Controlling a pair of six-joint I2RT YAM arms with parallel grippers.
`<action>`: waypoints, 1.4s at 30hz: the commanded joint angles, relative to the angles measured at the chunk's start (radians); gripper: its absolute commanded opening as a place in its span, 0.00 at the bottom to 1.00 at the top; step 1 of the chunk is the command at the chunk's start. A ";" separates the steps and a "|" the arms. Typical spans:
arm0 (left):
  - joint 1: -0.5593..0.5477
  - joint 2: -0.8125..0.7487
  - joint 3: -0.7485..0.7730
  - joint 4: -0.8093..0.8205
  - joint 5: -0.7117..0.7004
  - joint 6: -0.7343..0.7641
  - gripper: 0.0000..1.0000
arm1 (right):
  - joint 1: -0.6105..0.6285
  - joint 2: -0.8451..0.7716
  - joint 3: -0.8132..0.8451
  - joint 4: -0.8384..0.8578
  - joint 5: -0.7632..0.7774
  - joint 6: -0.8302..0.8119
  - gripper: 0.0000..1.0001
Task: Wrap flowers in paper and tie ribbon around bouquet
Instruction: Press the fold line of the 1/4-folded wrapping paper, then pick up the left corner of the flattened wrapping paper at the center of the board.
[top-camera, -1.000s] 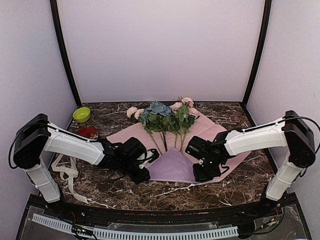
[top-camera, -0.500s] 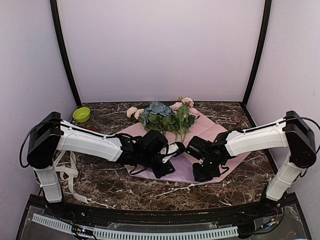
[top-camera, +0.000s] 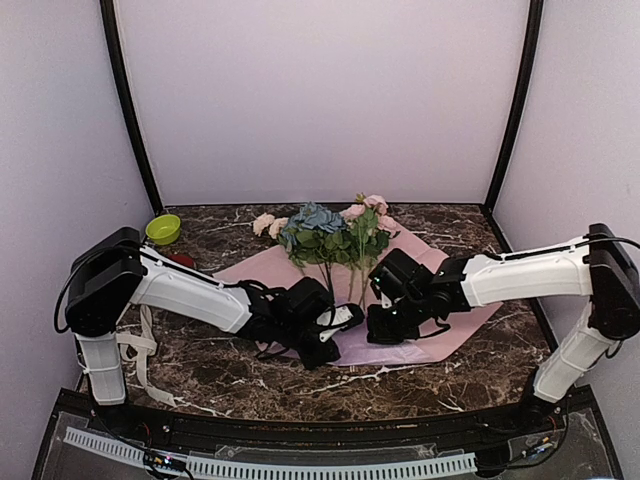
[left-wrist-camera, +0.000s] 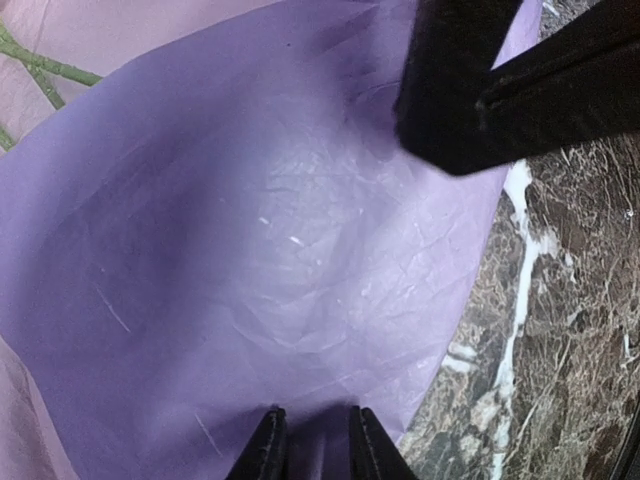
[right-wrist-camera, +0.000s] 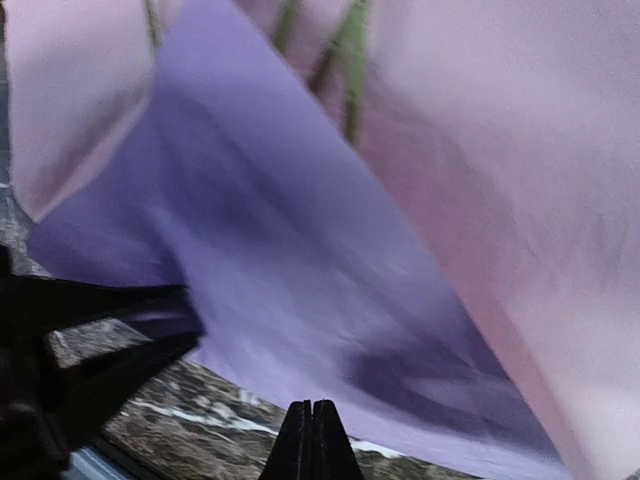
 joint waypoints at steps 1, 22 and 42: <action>0.001 -0.035 -0.036 0.027 0.012 -0.030 0.22 | -0.004 0.053 0.047 0.202 -0.124 -0.016 0.00; 0.248 -0.457 -0.268 -0.019 0.002 -0.436 0.48 | -0.031 0.203 -0.006 0.210 -0.128 -0.003 0.00; 0.519 -0.551 -0.737 0.313 0.211 -0.890 0.65 | 0.038 0.313 0.260 0.252 -0.249 -0.122 0.00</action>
